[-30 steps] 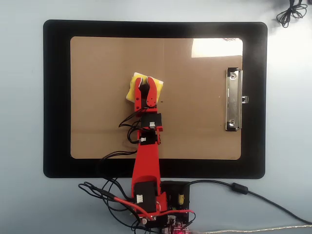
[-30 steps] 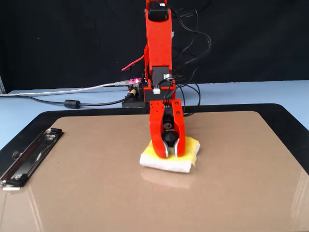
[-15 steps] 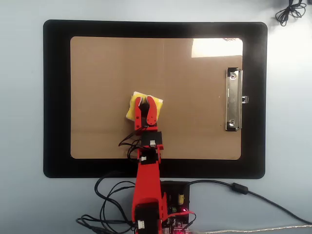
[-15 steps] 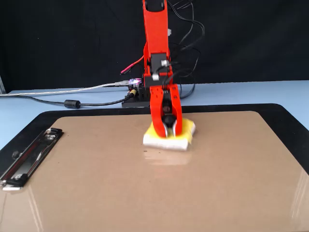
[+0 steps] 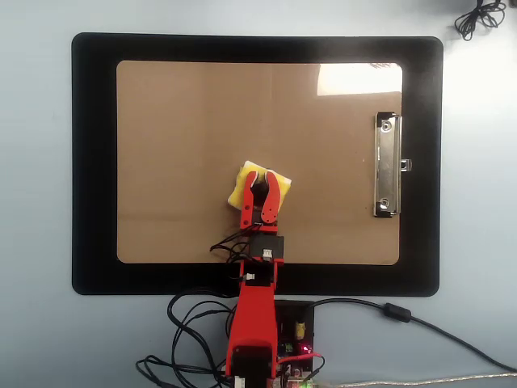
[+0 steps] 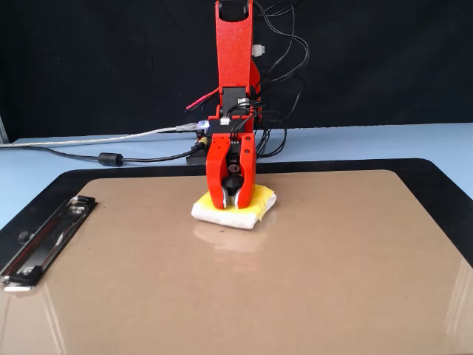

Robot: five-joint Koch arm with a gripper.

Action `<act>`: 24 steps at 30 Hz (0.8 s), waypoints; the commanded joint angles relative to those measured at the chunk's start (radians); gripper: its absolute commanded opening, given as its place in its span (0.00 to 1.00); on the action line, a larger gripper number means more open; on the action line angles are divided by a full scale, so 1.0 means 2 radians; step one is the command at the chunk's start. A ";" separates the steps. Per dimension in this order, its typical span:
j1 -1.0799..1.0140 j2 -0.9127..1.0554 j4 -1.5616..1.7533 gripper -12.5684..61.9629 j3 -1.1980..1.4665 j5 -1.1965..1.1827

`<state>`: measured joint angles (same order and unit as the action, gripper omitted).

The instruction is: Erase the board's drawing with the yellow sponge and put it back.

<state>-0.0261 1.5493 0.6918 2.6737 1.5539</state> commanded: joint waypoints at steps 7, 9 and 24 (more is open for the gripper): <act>-0.044 -0.149 0.006 0.06 -0.182 -0.007; -0.047 -0.176 0.007 0.06 -0.208 -0.007; -0.045 -0.047 0.025 0.06 -0.056 -0.005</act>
<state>-0.1043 1.5171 0.7225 2.6323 1.5401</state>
